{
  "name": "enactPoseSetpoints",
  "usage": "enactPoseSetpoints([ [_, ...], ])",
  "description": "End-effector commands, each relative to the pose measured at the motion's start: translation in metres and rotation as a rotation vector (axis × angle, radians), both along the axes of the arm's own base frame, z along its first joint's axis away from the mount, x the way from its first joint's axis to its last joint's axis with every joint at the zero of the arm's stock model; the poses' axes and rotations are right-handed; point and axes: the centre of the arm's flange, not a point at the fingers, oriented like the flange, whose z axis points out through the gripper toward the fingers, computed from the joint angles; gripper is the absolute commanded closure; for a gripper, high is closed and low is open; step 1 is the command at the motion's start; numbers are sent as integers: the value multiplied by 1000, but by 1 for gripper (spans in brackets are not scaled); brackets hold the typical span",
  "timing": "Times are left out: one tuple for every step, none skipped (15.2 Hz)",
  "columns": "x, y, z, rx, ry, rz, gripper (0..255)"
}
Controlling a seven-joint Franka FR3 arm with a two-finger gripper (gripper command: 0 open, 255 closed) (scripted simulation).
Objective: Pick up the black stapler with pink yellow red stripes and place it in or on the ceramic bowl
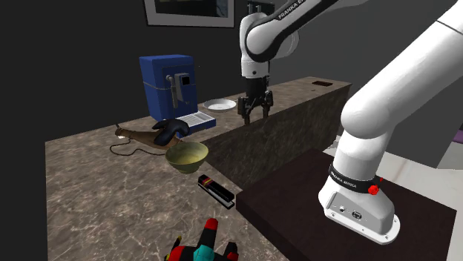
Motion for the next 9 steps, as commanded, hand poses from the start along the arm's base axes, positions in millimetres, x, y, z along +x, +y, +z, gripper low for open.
enactPoseSetpoints([
  [2, 14, -21, 4, -10, 13, 0],
  [4, 21, -31, 6, -14, 19, 0],
  [5, 29, -42, 7, -18, 26, 0],
  [7, 36, -52, 9, -21, 32, 0],
  [8, 44, -63, 11, -25, 39, 0],
  [10, 51, -73, 12, -29, 45, 0],
  [11, 59, -84, 14, -32, 52, 0],
  [13, 67, -94, 16, -36, 58, 0],
  [14, 74, -104, 17, -40, 65, 0],
])
